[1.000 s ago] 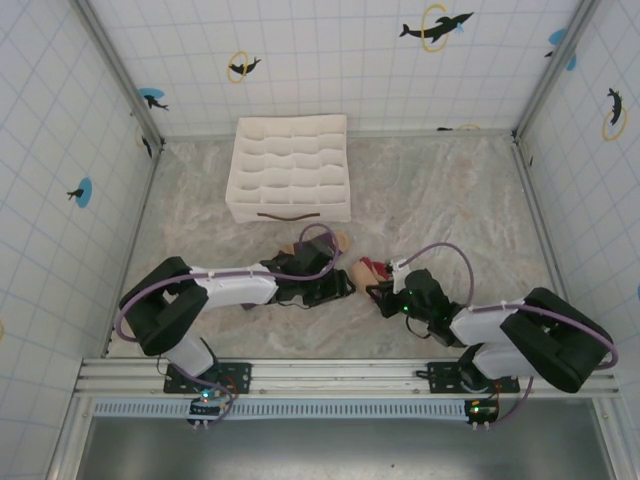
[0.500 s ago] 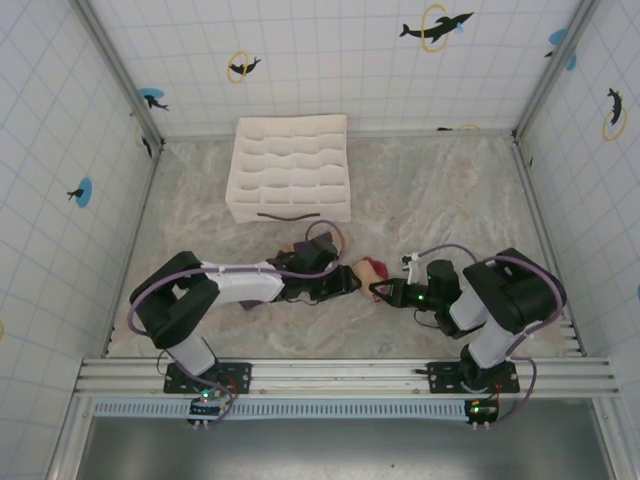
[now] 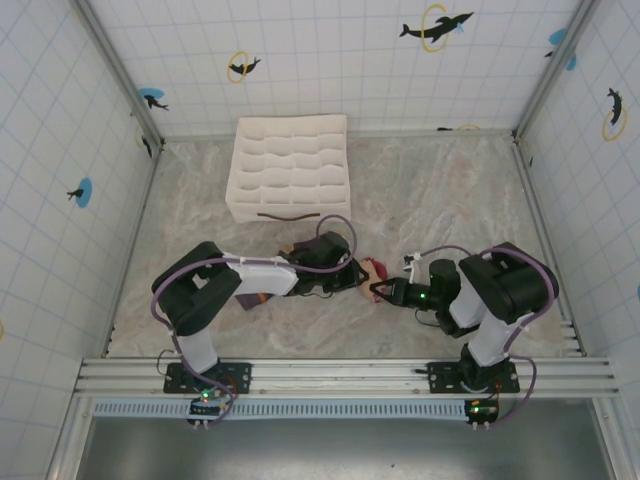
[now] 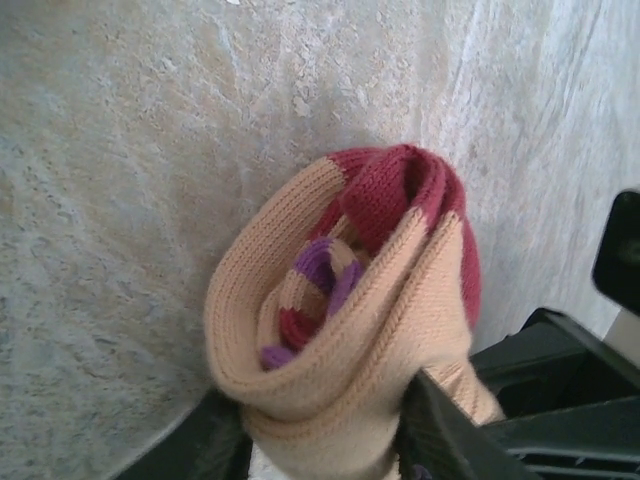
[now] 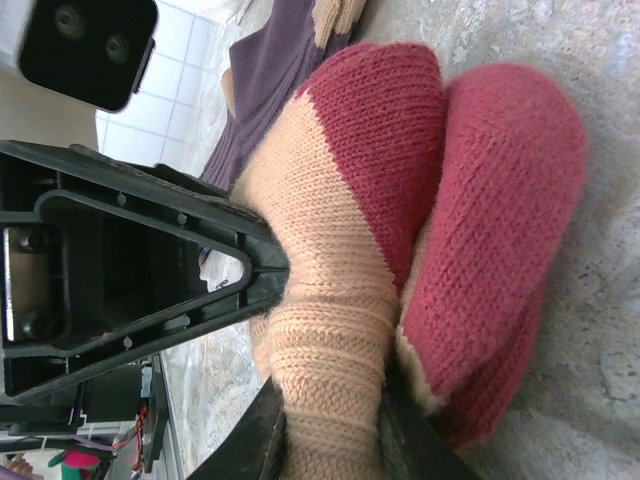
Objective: Roll the socks
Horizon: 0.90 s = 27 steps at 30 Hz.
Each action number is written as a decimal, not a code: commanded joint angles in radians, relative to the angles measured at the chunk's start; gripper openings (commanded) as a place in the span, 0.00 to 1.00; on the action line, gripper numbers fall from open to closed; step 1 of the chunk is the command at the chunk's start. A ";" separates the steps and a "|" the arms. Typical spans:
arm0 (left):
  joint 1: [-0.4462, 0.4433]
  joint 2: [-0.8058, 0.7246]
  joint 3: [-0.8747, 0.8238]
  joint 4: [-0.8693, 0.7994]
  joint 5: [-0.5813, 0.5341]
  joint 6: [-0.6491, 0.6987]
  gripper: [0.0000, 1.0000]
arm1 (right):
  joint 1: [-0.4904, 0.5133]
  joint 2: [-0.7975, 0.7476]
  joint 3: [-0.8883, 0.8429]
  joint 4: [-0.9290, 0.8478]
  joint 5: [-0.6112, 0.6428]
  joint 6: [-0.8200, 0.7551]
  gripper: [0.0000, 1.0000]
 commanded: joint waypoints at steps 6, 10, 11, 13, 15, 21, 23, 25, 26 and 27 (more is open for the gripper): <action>0.001 0.035 0.036 -0.139 -0.051 -0.004 0.00 | 0.027 -0.171 0.028 -0.461 0.063 -0.118 0.36; 0.005 0.020 0.047 -0.196 -0.035 0.022 0.00 | 0.083 -0.364 0.068 -0.729 0.236 -0.251 0.48; 0.007 0.015 0.048 -0.211 -0.028 0.029 0.00 | 0.094 -0.406 0.076 -0.776 0.267 -0.269 0.51; 0.008 0.005 0.055 -0.250 -0.027 0.044 0.00 | 0.109 -0.481 0.091 -0.857 0.311 -0.297 0.56; 0.009 -0.007 0.061 -0.296 -0.031 0.057 0.00 | 0.140 -0.547 0.113 -0.942 0.404 -0.339 0.59; 0.009 -0.030 0.052 -0.398 -0.033 0.074 0.00 | 0.328 -0.659 0.200 -1.117 0.703 -0.442 0.67; 0.008 -0.042 0.036 -0.402 -0.027 0.067 0.00 | 0.387 -0.669 0.220 -1.127 0.777 -0.463 0.67; 0.009 -0.055 0.021 -0.405 -0.024 0.063 0.00 | 0.444 -0.668 0.238 -1.126 0.845 -0.480 0.68; 0.009 -0.062 0.015 -0.407 -0.024 0.060 0.00 | 0.474 -0.662 0.248 -1.122 0.873 -0.491 0.68; 0.008 -0.069 0.008 -0.409 -0.025 0.059 0.00 | 0.496 -0.653 0.254 -1.113 0.887 -0.498 0.68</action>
